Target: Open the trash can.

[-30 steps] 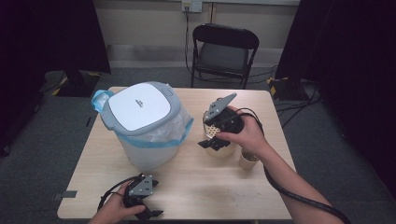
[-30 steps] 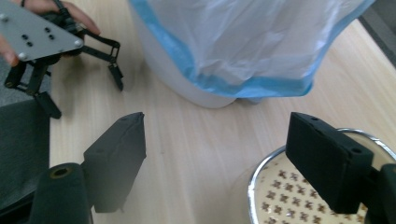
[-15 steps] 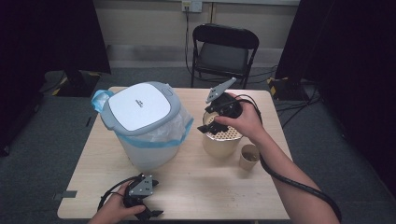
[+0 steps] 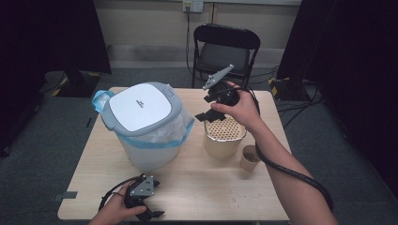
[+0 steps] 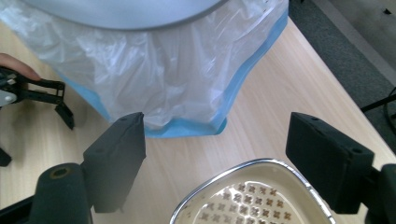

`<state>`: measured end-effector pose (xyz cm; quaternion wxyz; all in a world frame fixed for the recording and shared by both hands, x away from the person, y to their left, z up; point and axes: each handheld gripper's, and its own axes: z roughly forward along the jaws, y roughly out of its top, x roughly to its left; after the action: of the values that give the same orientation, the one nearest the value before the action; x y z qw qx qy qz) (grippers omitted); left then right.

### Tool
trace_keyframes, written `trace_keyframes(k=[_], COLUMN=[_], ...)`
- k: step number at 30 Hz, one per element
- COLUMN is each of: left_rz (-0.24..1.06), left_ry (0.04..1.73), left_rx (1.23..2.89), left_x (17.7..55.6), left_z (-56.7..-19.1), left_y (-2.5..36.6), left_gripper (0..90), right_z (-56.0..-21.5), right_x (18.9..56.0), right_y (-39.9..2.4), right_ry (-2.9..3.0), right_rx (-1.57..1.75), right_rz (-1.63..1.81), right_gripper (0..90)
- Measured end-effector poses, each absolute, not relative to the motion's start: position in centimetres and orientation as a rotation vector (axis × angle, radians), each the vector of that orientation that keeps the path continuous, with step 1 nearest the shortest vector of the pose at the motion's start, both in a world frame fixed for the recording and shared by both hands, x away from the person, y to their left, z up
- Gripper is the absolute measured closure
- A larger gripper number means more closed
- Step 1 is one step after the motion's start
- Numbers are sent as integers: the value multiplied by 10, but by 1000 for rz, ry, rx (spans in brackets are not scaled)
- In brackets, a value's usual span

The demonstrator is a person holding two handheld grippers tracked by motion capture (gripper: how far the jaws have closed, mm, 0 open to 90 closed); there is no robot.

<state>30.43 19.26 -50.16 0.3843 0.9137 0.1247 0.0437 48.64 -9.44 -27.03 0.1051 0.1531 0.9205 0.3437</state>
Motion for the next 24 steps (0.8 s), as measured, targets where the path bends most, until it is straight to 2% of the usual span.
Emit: trace_keyframes(k=[24], left_rz=[105], left_ry=[316], left_rx=[2330], left_x=[305], left_z=[-502], left_y=[192], left_gripper=[0], right_z=[-262], right_x=[524], right_y=[-75], right_ry=[2650], right_rx=[550], right_rz=[1086], right_gripper=[192])
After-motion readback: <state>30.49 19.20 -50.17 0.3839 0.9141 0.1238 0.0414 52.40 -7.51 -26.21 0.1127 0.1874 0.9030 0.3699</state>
